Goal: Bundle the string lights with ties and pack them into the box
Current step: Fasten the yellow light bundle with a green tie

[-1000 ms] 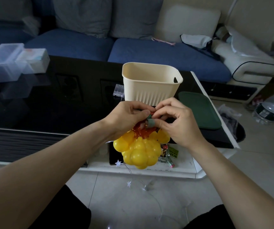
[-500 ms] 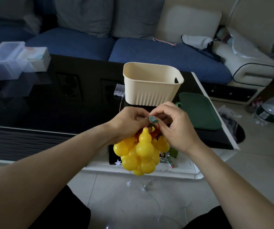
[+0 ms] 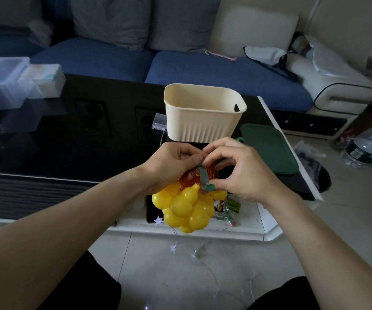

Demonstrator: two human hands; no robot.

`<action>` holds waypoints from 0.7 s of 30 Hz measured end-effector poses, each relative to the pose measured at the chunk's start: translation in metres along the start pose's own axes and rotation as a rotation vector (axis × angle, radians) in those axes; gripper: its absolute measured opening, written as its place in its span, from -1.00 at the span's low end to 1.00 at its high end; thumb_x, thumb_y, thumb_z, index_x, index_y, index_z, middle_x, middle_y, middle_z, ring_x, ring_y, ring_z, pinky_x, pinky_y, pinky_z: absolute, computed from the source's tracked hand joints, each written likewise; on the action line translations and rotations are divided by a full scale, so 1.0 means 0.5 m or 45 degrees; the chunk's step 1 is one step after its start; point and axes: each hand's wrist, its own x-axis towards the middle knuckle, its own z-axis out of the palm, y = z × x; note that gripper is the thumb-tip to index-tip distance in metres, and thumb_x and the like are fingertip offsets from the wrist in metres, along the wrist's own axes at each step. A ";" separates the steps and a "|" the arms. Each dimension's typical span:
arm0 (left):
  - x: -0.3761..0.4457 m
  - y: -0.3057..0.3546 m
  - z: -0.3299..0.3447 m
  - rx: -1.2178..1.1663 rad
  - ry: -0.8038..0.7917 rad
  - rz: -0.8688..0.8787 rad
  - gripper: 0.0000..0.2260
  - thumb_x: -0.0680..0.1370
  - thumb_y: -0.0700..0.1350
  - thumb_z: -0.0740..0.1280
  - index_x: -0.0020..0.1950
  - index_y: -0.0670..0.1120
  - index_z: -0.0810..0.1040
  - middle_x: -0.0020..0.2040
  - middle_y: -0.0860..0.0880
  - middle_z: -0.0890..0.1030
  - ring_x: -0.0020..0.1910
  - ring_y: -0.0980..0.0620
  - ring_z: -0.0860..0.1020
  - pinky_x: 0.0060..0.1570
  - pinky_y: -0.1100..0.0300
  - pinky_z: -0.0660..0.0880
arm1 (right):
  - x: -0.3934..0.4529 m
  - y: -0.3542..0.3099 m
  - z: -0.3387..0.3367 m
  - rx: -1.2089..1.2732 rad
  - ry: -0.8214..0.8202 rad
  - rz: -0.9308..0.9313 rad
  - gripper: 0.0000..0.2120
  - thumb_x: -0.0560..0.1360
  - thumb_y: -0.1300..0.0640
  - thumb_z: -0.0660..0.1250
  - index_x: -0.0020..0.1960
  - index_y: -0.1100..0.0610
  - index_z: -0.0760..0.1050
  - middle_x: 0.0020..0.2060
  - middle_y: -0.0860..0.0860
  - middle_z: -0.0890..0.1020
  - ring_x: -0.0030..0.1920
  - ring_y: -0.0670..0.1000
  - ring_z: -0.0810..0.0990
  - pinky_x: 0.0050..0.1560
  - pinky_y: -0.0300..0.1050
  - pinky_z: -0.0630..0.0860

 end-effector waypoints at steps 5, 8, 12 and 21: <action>0.003 0.003 -0.002 0.032 0.054 0.024 -0.82 0.63 -0.23 0.28 0.16 -0.19 0.63 -0.05 -0.23 0.69 -0.16 -0.06 0.65 -0.18 0.24 0.62 | -0.003 -0.004 0.011 -0.169 0.185 -0.063 -0.81 0.33 0.21 0.63 -0.22 0.07 0.62 -0.05 -0.06 0.60 -0.07 -0.14 0.57 -0.06 -0.31 0.48; 0.001 0.004 -0.002 0.142 0.067 0.097 -0.83 0.62 -0.22 0.29 0.15 -0.18 0.64 -0.08 -0.20 0.70 -0.20 0.08 0.66 -0.26 0.33 0.57 | -0.003 -0.003 0.029 -0.081 0.263 -0.010 -0.83 0.43 0.18 0.56 -0.25 0.04 0.59 -0.24 -0.04 0.57 -0.25 -0.10 0.53 -0.21 -0.31 0.42; -0.002 0.003 0.004 0.242 0.095 0.171 -0.84 0.62 -0.21 0.31 0.14 -0.16 0.65 -0.09 -0.10 0.71 -0.18 0.16 0.67 -0.21 0.41 0.54 | -0.003 0.005 0.043 0.280 0.208 0.090 -0.80 0.40 0.00 0.50 -0.11 0.13 0.70 -0.26 -0.03 0.57 -0.27 -0.13 0.52 -0.22 -0.25 0.44; -0.004 0.008 -0.008 0.279 0.129 0.197 -0.83 0.63 -0.22 0.28 0.11 -0.13 0.66 -0.13 -0.16 0.70 -0.16 -0.08 0.66 -0.16 0.14 0.62 | -0.002 0.014 0.042 0.706 0.013 0.079 -0.63 0.32 0.27 0.53 0.12 0.11 0.66 -0.12 -0.04 0.65 -0.23 -0.08 0.53 -0.12 -0.24 0.53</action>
